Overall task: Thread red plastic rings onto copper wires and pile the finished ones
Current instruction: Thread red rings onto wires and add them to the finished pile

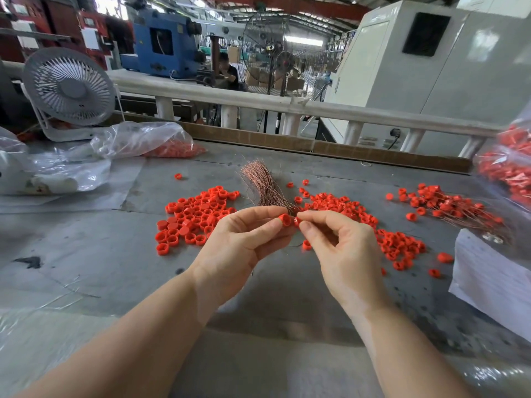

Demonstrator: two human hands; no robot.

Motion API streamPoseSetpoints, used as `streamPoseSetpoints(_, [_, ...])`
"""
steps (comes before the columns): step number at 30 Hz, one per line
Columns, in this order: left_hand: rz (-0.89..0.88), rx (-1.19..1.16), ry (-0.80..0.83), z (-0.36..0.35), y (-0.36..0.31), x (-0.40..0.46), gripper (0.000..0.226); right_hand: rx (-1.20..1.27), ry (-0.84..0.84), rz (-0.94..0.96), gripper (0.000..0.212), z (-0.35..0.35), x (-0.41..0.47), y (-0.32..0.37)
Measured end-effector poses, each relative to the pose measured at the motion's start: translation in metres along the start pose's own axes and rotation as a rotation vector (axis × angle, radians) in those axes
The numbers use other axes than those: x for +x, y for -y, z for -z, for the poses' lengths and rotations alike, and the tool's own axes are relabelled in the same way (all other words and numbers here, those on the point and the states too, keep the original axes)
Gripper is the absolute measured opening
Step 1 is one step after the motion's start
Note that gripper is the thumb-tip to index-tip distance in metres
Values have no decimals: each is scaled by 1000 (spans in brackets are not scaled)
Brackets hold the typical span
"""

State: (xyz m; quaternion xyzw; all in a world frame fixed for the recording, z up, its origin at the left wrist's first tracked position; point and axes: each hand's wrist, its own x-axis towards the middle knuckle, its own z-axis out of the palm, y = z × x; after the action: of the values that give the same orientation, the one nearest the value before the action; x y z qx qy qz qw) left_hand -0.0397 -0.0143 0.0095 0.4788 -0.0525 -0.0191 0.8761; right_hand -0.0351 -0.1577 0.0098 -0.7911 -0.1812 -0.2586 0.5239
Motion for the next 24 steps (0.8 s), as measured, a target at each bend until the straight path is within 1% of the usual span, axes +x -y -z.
streamPoseSetpoints(4, [2, -11, -1, 0, 0, 0, 16, 39, 19, -25, 29, 1, 0, 1])
streamPoseSetpoints(9, [-3, -21, 8, 1, -1, 1, 16, 65, 34, -20, 31, 0, 0, 3])
streamPoseSetpoints(12, [0, -24, 13, 1, 0, 1, 16, 57, 11, -6, 34, 0, 0, 2])
streamPoseSetpoints(21, [7, -50, 39, 0, 1, 1, 17, 58, -65, 64, 24, -2, 0, 2])
streamPoseSetpoints(24, [4, -35, 43, -1, 1, 1, 17, 55, -69, 74, 17, -3, -1, 2])
